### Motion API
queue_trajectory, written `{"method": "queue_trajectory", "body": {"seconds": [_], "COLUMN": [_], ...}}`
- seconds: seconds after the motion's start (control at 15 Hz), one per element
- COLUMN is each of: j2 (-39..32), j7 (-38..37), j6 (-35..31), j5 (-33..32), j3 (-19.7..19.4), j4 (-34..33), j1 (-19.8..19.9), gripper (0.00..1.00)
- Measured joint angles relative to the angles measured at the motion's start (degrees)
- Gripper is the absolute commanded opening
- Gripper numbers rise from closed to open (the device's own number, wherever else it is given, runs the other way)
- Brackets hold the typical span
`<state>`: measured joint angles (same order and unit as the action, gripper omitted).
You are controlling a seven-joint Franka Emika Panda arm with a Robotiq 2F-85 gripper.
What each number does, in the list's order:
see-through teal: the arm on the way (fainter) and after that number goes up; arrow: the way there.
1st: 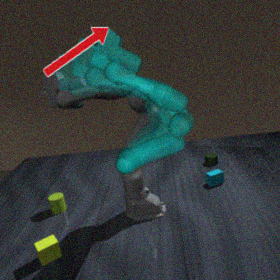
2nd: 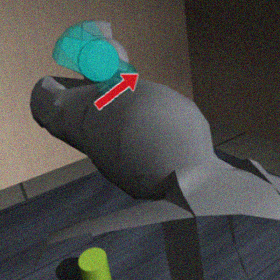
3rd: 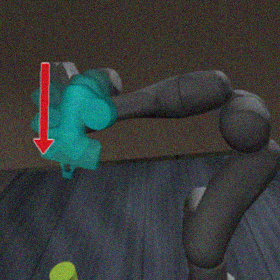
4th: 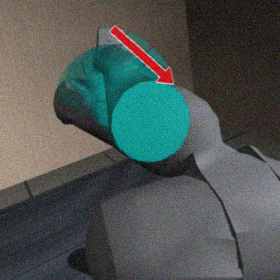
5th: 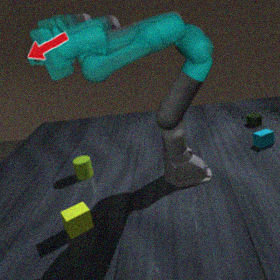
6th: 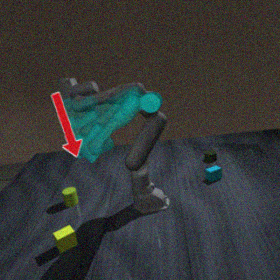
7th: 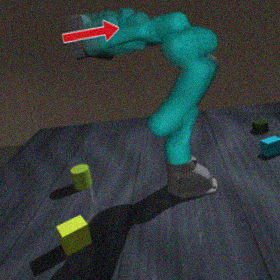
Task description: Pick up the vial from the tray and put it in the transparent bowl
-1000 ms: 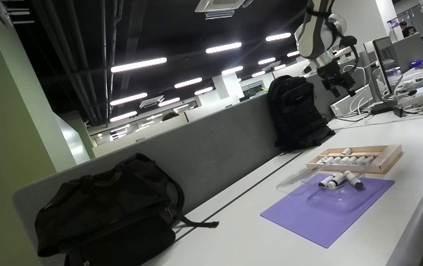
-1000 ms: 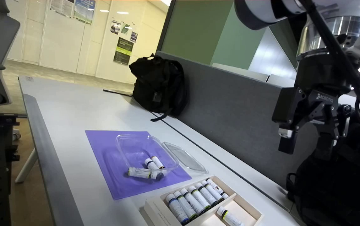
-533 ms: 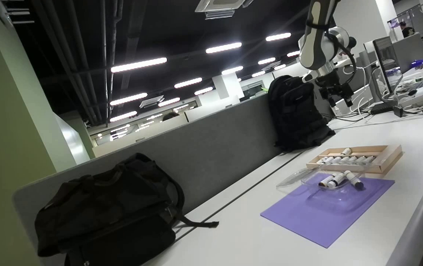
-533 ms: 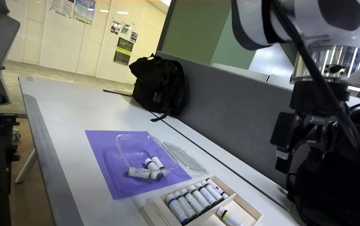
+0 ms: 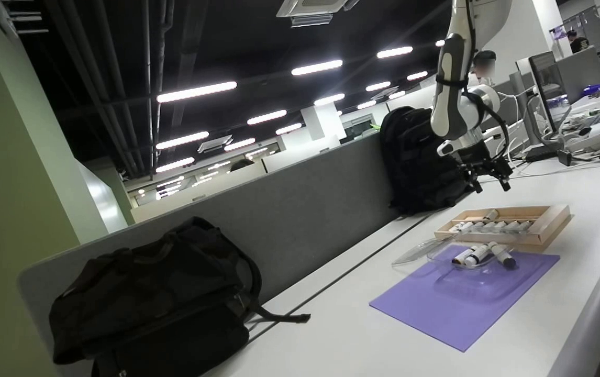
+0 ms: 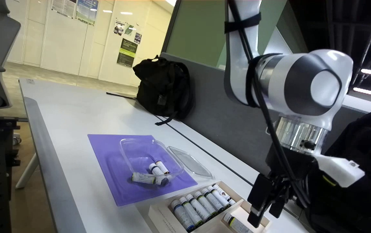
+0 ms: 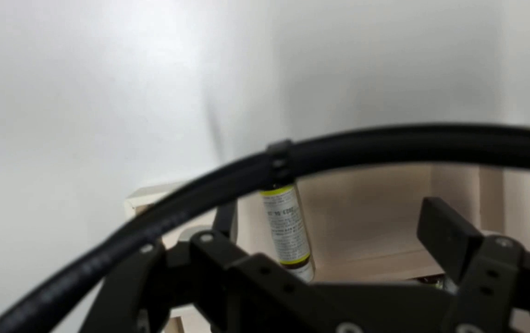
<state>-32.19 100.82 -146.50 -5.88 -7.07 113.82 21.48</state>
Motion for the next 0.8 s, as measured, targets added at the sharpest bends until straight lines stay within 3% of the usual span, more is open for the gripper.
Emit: {"method": "queue_trajectory", "body": {"seconds": [0.47, 0.53, 0.67, 0.8], "j2": [-5.8, -6.2, -6.9, -7.5], "j7": [3.1, 3.3, 3.4, 3.4], "j6": [-1.7, -1.8, -2.3, -2.5], "j5": [-2.2, -2.2, -2.2, -2.2], "j3": [1.7, 2.0, 2.4, 2.3], "j4": [-2.5, -2.9, -3.5, -4.0], "j1": [-0.3, -0.3, -0.4, -0.7], "gripper": [0.99, 0.74, 0.70, 0.54]}}
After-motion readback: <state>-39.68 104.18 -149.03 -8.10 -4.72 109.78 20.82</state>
